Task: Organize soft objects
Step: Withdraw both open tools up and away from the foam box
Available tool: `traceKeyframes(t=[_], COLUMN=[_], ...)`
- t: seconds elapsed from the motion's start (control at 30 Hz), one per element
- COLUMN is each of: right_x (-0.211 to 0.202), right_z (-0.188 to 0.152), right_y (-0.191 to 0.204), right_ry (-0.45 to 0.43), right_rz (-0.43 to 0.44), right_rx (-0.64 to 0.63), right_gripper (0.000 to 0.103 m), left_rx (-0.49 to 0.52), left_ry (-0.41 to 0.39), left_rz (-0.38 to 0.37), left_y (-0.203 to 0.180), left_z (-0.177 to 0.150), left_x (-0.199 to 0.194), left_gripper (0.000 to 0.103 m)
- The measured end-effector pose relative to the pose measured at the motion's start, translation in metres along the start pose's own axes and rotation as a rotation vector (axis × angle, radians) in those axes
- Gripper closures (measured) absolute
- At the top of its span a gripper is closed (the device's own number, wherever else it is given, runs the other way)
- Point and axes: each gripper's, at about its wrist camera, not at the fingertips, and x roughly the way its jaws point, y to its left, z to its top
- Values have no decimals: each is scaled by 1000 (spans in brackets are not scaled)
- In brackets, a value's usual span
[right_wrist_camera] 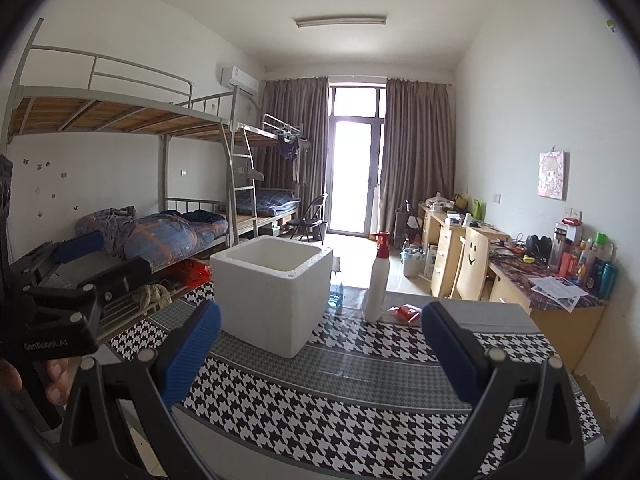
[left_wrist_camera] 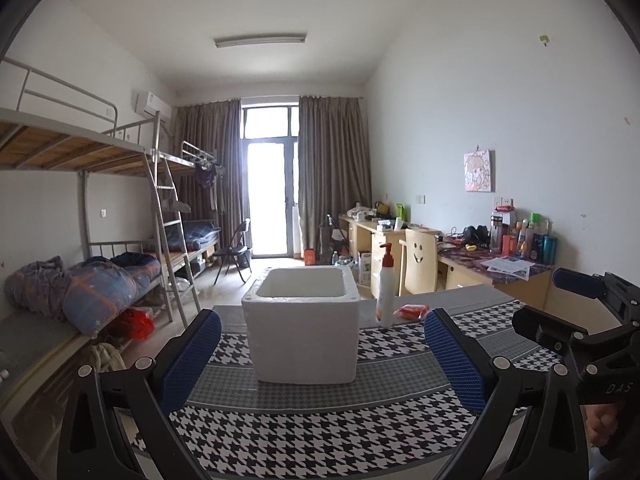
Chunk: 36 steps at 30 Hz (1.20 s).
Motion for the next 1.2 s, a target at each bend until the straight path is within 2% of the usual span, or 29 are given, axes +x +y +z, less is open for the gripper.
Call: traceKeyframes(t=[0.83,1.2], right_x=[-18,-18], right_z=[-37,-59], right_y=[10,2], right_ry=[6,38], right_rz=[10,-6], right_rx=[18,79], right_gripper=[2,2], left_rx=[-23,-33], left_ry=[52,61], left_rz=[-27,-22], left_y=[-4,0], left_z=[-33,-44], left_x=[-8,-13], left_gripper=[1,1])
